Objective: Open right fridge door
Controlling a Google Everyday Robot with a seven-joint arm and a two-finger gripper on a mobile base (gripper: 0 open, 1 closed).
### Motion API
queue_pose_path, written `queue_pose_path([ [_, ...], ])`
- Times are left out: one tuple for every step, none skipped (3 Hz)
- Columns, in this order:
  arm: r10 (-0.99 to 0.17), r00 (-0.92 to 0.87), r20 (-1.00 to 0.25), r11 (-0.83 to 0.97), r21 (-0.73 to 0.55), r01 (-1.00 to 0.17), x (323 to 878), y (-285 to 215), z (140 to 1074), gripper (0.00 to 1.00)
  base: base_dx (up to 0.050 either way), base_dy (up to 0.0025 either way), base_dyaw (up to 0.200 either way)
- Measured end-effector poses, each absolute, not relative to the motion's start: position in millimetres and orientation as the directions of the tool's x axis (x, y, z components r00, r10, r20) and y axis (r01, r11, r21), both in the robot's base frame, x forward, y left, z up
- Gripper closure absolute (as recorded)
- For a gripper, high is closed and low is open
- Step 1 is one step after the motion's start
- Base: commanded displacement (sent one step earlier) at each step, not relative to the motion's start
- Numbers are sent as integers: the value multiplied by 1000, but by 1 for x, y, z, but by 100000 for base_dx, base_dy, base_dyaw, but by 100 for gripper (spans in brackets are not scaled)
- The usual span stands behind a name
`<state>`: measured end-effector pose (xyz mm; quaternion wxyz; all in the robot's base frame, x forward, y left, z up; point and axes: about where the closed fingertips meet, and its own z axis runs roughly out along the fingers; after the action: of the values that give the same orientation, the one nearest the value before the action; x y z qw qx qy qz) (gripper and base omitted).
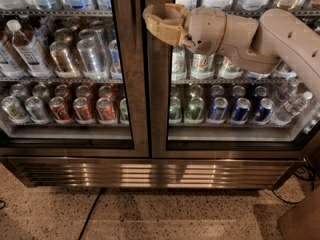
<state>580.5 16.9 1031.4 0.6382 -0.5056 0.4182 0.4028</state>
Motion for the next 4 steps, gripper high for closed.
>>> queue_pose_path([
  [92,326,-941,164,-309,-937,581,16,1031,100,0,0,0],
  [94,326,-941,162,-309,-937,581,16,1032,100,0,0,0],
  [96,327,-940,161,-309,-937,581,16,1032,100,0,0,0],
  [98,327,-940,158,-310,-937,580,16,1032,100,0,0,0],
])
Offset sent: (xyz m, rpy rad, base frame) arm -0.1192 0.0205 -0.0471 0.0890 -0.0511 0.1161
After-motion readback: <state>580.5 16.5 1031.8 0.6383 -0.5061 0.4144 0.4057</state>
